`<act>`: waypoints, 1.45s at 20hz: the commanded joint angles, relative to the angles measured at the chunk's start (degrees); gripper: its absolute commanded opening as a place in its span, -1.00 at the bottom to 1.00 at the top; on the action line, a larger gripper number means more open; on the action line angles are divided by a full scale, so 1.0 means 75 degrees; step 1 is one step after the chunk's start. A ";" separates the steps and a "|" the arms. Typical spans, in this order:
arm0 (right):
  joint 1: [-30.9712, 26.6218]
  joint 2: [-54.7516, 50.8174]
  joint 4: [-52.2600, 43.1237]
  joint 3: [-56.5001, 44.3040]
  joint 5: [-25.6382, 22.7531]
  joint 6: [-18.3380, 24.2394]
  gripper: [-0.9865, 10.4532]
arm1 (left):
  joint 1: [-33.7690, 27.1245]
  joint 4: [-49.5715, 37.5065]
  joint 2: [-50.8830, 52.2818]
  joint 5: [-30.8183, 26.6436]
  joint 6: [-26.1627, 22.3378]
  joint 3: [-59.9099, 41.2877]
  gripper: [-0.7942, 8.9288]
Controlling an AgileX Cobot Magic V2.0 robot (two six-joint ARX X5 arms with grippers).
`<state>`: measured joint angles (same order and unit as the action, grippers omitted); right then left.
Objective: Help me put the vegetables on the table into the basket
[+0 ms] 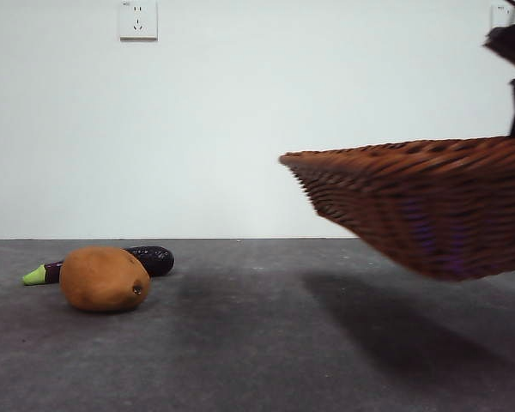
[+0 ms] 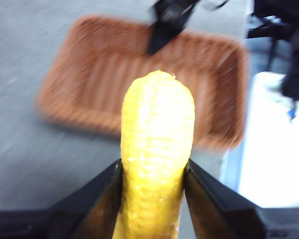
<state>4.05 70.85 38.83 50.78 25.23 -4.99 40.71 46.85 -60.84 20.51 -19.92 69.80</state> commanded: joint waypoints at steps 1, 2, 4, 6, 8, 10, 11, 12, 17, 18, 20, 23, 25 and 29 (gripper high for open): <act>0.0624 -0.0020 -0.0370 -0.0149 -0.0251 -0.0720 -0.85 | 0.0647 -0.0615 -0.0449 -0.0076 0.0545 -0.0038 -0.85; 0.0901 -0.0017 -0.0446 -0.0157 -0.0382 -0.0842 -0.85 | 0.0935 -0.0915 -0.0714 -0.0297 0.0694 -0.0038 -0.85; 0.1297 -0.0017 -0.0664 -0.0157 -0.0487 -0.1134 -0.85 | 0.1381 -0.1239 -0.1335 -0.0373 0.0752 -0.0038 -0.85; 0.1443 -0.0017 -0.0775 -0.0157 -0.0487 -0.1227 -0.85 | 0.1585 -0.1335 -0.1938 -0.0417 0.0804 -0.0038 -0.85; 0.1527 -0.0017 -0.0775 -0.0157 -0.0565 -0.1259 -0.85 | 0.1687 -0.1480 -0.2471 -0.0778 0.0816 -0.0038 -0.85; 0.1530 -0.0017 -0.0784 -0.0157 -0.0574 -0.1259 -0.85 | 0.1717 -0.1821 -0.2850 -0.0740 0.0921 -0.0038 -0.85; 0.1530 -0.0017 -0.0784 -0.0157 -0.0574 -0.1259 -0.85 | 0.1714 -0.2005 -0.2993 -0.0740 0.1023 -0.0038 -0.85; 0.1530 -0.0017 -0.0784 -0.0157 -0.0574 -0.1256 -0.85 | 0.1722 -0.2165 -0.3107 -0.0737 0.1131 -0.0038 -0.85; 0.1530 -0.0017 -0.0892 -0.0157 -0.0600 -0.1256 -0.85 | 0.1920 -0.2498 -0.3654 -0.0685 0.1408 -0.0038 -0.85; 0.1530 -0.0015 -0.0918 -0.0157 -0.0600 -0.1259 -0.85 | 0.1985 -0.2498 -0.3762 -0.0685 0.1419 -0.0038 -0.85; 0.1553 -0.0015 -0.0968 -0.0157 -0.0592 -0.1288 -0.85 | 0.2063 -0.2492 -0.4028 -0.0688 0.1451 -0.0038 -0.85; 0.1623 -0.0015 -0.0973 -0.0157 -0.0597 -0.1288 -0.85 | 0.2087 -0.2477 -0.4363 -0.0682 0.1469 -0.0038 -0.83; 0.1623 -0.0015 -0.0985 -0.0157 -0.0597 -0.1279 -0.85 | 0.2084 -0.2474 -0.4377 -0.0682 0.1655 -0.0038 -0.20; 0.1623 -0.0015 -0.1040 -0.0157 -0.0595 -0.1276 -0.85 | 0.2084 -0.2492 -0.4374 -0.0679 0.1655 -0.0035 0.38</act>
<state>16.14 70.85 31.59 49.74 20.14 -13.76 56.21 28.36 -93.14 15.38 -7.84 69.82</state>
